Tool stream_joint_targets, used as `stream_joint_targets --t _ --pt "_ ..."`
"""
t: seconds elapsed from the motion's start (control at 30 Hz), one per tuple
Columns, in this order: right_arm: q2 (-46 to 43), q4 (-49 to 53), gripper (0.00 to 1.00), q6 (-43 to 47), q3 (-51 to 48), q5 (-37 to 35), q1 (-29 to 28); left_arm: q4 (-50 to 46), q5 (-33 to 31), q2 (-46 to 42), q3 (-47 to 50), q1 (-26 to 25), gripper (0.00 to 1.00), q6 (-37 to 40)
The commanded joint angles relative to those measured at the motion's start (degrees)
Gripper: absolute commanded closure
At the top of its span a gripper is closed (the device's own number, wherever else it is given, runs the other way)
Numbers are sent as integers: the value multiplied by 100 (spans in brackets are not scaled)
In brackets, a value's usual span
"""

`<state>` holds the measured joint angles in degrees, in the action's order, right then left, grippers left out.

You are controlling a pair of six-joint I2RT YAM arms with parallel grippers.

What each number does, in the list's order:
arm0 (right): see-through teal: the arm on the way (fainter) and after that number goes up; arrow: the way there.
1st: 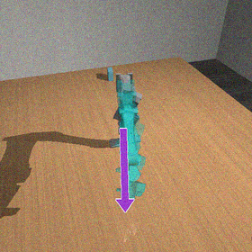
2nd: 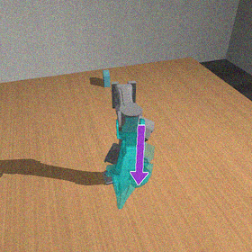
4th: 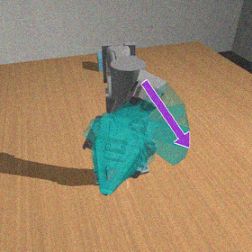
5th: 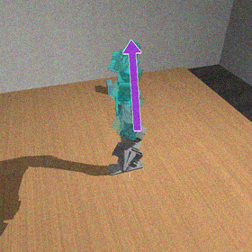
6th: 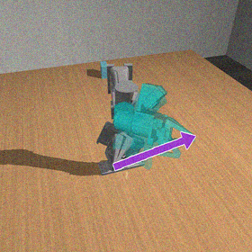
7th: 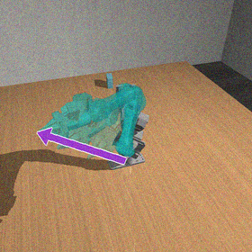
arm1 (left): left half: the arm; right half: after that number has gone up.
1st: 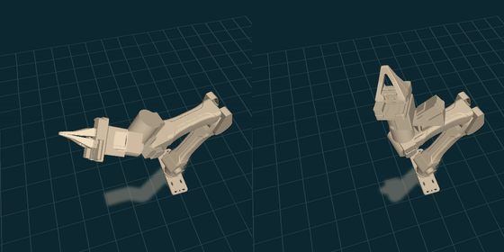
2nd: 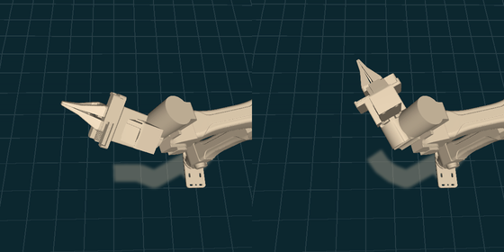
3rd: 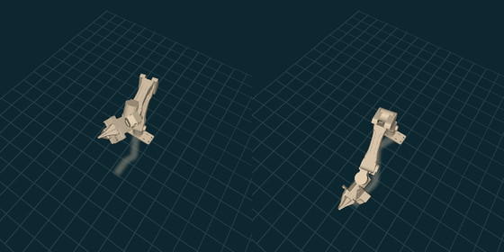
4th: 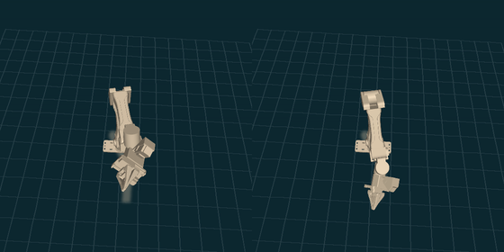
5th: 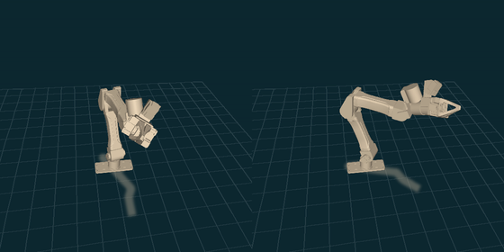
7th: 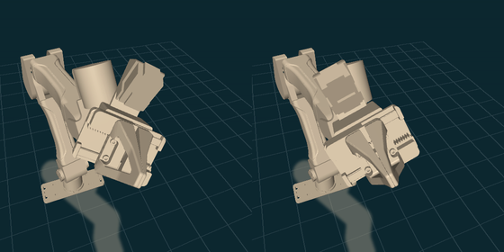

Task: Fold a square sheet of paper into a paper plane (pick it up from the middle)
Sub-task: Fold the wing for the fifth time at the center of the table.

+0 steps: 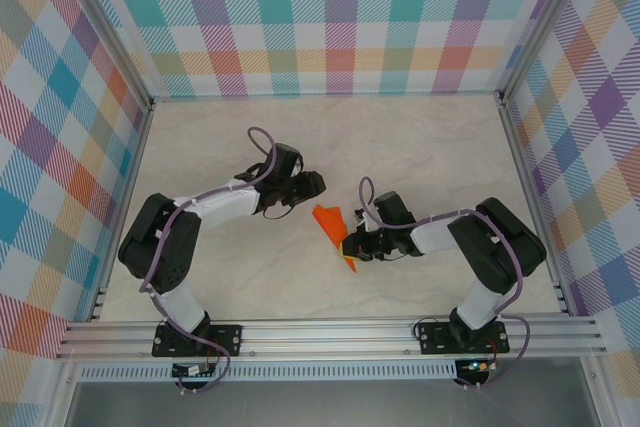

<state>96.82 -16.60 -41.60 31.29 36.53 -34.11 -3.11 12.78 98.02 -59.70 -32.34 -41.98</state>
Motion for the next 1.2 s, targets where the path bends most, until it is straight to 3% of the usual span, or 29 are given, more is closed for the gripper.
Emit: stream_joint_targets --t 0.0,0.2,0.63,0.87,1.17 --pt "184 477 91 -7 -125 -237 -80 371 561 -44 159 -341 53 -142" --pt "207 446 91 -57 -120 -253 -78 690 718 369 155 -758 54 -190" --pt "-302 669 88 -129 53 -107 -81 905 125 988 601 -791 54 -162" --pt "-743 983 85 -111 330 -42 -80 1020 120 1148 761 -792 54 -144" --pt "-247 1031 84 -49 299 -53 -87 958 103 1176 750 -790 55 -161"
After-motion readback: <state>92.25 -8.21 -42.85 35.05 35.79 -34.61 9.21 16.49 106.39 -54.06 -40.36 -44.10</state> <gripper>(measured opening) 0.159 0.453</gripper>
